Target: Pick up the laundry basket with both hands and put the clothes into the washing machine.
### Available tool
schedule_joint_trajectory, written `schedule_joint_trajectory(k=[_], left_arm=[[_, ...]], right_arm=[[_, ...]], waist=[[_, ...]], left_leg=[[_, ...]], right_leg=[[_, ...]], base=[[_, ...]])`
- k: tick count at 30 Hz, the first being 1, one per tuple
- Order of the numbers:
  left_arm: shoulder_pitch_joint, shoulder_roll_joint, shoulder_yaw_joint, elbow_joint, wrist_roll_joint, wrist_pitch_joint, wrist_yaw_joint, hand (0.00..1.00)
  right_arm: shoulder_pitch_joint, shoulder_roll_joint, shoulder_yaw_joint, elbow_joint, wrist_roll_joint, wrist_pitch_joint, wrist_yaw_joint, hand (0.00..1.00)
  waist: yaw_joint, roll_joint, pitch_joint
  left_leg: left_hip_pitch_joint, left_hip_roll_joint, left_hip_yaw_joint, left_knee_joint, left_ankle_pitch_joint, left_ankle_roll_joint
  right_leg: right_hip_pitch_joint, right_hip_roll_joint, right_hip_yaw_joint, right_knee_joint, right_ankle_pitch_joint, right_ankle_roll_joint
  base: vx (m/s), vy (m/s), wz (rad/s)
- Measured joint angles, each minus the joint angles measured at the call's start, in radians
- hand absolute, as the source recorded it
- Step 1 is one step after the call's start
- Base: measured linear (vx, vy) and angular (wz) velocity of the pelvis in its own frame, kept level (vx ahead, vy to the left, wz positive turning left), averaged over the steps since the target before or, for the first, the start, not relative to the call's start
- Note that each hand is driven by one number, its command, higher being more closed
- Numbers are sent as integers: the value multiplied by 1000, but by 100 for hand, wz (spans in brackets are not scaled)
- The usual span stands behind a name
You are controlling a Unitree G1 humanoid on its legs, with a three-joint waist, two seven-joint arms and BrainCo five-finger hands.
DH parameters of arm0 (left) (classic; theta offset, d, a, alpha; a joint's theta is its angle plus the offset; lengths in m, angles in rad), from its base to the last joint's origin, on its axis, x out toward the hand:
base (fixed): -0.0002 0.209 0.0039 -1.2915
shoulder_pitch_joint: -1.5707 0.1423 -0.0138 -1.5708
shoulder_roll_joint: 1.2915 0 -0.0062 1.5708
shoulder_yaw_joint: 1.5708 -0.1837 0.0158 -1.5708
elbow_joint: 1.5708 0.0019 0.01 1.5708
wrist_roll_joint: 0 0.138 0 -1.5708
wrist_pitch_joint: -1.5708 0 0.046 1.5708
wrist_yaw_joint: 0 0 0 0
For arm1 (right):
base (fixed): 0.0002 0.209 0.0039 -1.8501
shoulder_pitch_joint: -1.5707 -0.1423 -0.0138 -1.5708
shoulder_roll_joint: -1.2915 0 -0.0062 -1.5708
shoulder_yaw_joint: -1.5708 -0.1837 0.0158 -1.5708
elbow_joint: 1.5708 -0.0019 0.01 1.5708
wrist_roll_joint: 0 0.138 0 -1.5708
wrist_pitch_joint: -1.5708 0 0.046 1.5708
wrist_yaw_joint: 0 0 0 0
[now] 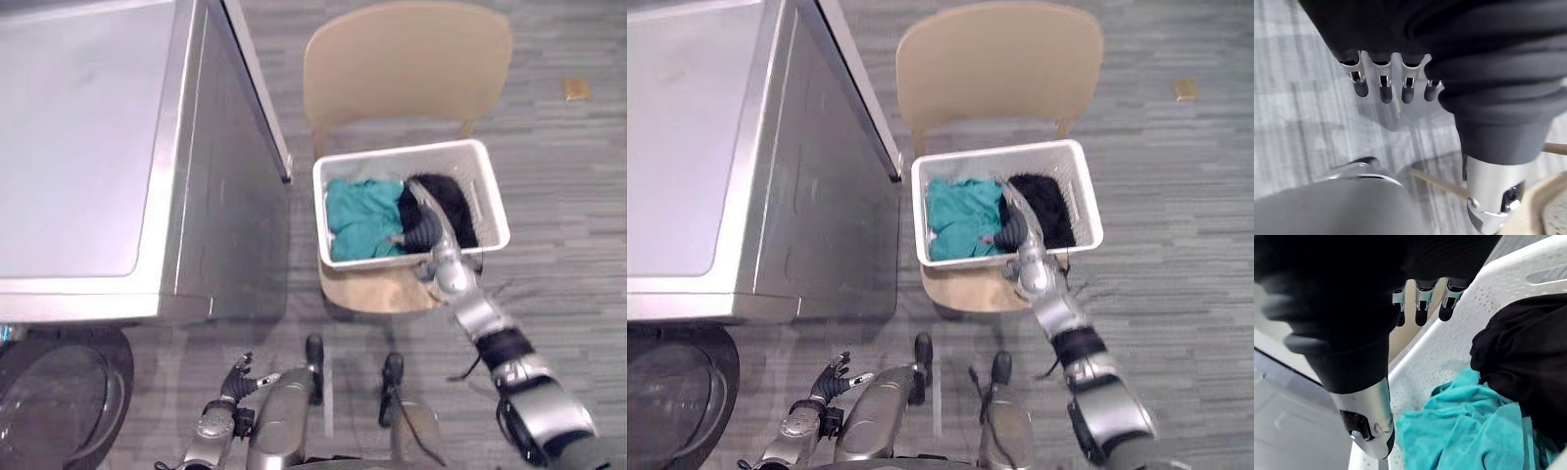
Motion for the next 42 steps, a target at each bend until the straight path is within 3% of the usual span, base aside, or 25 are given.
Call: schedule_joint_trajectory(k=[2,7,16,17,23,31,37,42], left_arm=[[-4,-6,2,7,-26,-2,6,0],[-18,-15,2,16,-64,-10,23,0],[-107,-71,8,24,-123,-10,27,0],[-114,-71,7,7,-141,-7,26,0],[-156,-106,-2,-49,-159,11,24,0],[-180,-148,-26,-73,-178,25,23,0],[-181,-141,-17,-76,-177,27,28,0],[-160,-108,-22,-99,-172,40,24,0]], right_arm=[[-92,-34,7,117,-6,20,0,0],[-273,-40,75,319,-23,41,1,0],[-409,-85,158,470,-34,87,0,0],[-418,-98,189,471,-35,92,0,100],[-485,-177,283,465,-28,108,8,100],[-423,-163,218,357,78,106,21,100],[-290,-89,41,101,99,111,-7,100],[-126,7,-185,-222,177,72,-72,100]], waist=[[38,3,19],[75,8,27],[152,42,53],[166,43,54],[171,44,65],[161,38,65],[135,0,76],[81,-63,68]], left_leg=[[-39,-4,-17,-1,9,2],[-106,-21,-55,-26,56,12],[-199,-35,-149,-164,172,-7],[-211,-33,-168,-192,190,-17],[-230,-35,-222,-243,224,-40],[-213,-14,-218,-262,241,-49],[-102,5,-185,-264,240,-49],[10,20,-177,-299,239,-51]], right_leg=[[-30,0,-10,0,1,-1],[-84,-2,-45,-2,2,-4],[-192,-7,-138,3,-1,-19],[-214,-7,-158,15,-8,-28],[-269,-21,-212,109,-65,-43],[-278,-11,-218,149,-84,-50],[-181,13,-171,124,-63,-63],[-57,42,-142,30,-40,-62]], base=[[-88,6,18],[-40,-3,25],[-14,-21,32],[9,-76,36],[14,-72,28],[39,-79,2],[34,-53,-19],[-34,-29,-18]])
